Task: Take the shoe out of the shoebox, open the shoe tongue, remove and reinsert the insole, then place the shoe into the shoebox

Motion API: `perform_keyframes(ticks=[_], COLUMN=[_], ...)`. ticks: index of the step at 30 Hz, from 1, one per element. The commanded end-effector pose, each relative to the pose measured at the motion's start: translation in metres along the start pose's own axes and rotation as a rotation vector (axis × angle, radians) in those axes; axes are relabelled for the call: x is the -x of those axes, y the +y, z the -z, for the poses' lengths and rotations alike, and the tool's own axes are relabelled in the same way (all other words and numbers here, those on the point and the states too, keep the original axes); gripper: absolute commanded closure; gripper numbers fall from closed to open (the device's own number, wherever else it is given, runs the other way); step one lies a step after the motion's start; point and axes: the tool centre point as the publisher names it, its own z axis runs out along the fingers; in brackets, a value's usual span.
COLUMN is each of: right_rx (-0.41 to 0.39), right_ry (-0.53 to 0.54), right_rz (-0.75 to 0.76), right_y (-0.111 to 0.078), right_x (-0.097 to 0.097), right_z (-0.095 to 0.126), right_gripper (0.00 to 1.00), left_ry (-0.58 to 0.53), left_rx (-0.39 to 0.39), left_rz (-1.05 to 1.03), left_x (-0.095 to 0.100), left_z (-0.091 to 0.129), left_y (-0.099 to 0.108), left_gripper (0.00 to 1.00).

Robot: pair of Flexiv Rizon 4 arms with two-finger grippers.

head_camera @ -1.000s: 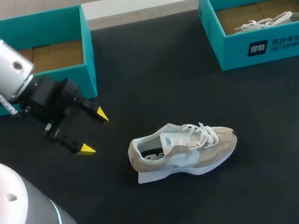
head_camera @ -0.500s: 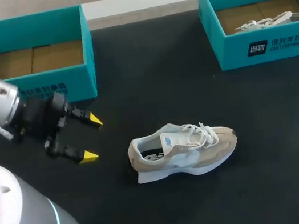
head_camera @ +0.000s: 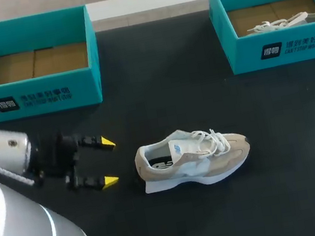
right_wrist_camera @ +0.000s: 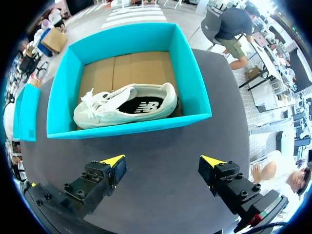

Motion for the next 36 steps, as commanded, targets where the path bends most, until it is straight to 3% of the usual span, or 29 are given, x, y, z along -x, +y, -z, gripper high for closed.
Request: perform_keyframes(ticks=[1, 12, 19, 27, 36], right_rx=[0.001, 0.001, 0.001, 0.001, 0.001], right_ry=[0.0, 0.0, 0.0, 0.0, 0.0], right_rz=[-0.001, -0.001, -0.001, -0.001, -0.001], right_y=[0.0, 0.0, 0.0, 0.0, 0.0], right_x=[0.0, 0.0, 0.0, 0.0, 0.0], right_z=[0.0, 0.0, 0.0, 0.0, 0.0], right_gripper=[0.0, 0.0, 0.0, 0.0, 0.0], left_ry=[-0.043, -0.043, -0.036, -0.035, -0.031], left_rx=[0.027, 0.027, -0.082, -0.138, -0.147], left_rz=[0.007, 0.007, 0.005, 0.016, 0.037], left_x=[-0.003, -0.003, -0.005, -0.005, -0.001], left_z=[-0.008, -0.008, -0.025, -0.046, -0.065], left_y=[-0.001, -0.001, -0.002, 0.001, 0.002], left_gripper=[0.0, 0.0, 0.0, 0.0, 0.0])
